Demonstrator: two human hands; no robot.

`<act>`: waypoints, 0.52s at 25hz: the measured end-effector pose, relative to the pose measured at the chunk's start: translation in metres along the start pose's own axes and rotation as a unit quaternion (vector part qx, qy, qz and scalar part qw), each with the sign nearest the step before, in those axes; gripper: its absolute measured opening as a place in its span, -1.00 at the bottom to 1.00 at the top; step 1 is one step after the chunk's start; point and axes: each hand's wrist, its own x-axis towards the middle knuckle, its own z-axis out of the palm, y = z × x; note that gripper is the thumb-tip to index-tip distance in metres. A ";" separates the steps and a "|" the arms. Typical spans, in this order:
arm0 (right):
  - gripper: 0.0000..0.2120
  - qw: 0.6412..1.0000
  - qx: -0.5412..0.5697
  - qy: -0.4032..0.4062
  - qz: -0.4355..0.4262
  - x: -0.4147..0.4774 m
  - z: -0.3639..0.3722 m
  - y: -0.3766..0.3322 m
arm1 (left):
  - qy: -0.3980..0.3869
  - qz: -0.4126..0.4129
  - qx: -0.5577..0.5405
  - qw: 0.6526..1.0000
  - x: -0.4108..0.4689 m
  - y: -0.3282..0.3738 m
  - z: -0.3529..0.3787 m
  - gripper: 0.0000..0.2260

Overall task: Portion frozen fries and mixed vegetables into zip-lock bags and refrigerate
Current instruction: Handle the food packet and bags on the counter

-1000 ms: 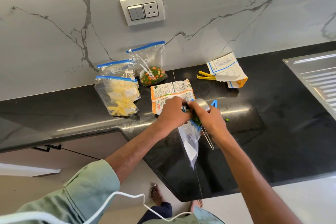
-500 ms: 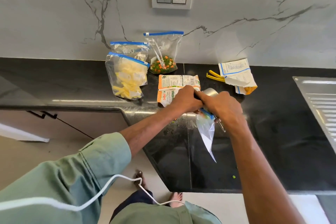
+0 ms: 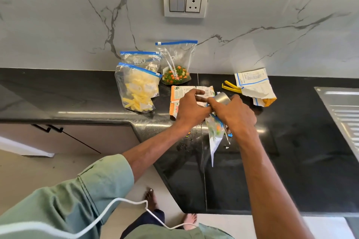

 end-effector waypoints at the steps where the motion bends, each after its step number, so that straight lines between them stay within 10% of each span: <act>1: -0.10 1.000 0.000 0.004 -0.001 0.000 0.000 -0.001 | -0.015 -0.027 -0.011 0.999 0.002 -0.001 -0.002 -0.57; 13: 0.17 0.999 -0.026 0.008 0.028 -0.003 -0.010 -0.001 | -0.104 -0.023 -0.069 0.992 -0.009 -0.004 -0.003 -0.85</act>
